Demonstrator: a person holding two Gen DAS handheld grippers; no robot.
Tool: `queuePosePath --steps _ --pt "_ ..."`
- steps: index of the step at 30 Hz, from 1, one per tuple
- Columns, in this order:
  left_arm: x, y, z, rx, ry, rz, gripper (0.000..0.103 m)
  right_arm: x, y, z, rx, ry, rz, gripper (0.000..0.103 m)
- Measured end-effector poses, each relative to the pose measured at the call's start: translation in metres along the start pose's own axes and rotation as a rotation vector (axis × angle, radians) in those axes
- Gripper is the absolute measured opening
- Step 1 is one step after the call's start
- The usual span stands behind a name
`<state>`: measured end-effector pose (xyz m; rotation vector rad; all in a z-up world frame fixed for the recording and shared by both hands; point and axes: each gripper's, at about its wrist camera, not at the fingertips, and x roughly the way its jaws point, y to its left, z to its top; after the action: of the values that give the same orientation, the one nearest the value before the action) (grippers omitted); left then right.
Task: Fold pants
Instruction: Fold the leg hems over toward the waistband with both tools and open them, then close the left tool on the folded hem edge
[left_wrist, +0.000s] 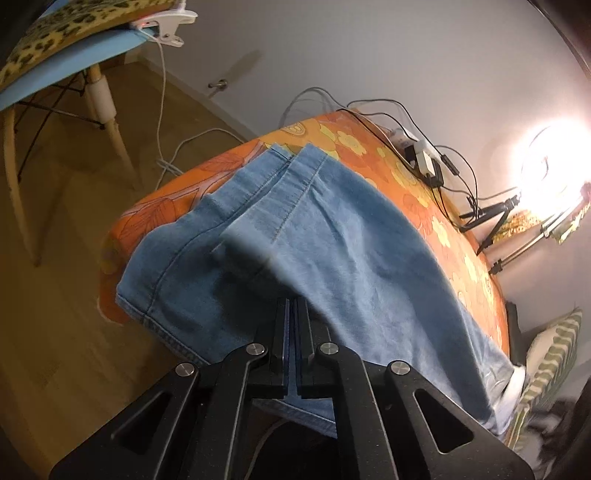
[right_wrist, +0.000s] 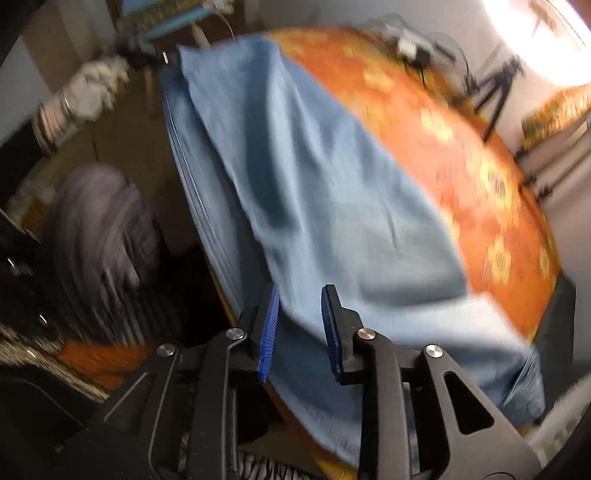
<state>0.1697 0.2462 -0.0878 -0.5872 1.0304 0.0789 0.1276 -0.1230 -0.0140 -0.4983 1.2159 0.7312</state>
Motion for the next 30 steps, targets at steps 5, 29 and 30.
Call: queuePosePath --steps 5,29,30 --pt "0.0 0.0 -0.003 0.013 0.025 0.0 0.036 -0.002 -0.007 0.088 -0.024 -0.15 0.031 0.045" --pt "0.031 -0.01 0.008 0.092 0.041 0.275 0.037 0.214 0.013 0.38 -0.04 -0.168 0.281 0.046" --pt "0.03 -0.01 0.008 0.091 0.041 0.276 0.037 0.218 0.014 0.385 -0.033 -0.167 0.295 0.046"
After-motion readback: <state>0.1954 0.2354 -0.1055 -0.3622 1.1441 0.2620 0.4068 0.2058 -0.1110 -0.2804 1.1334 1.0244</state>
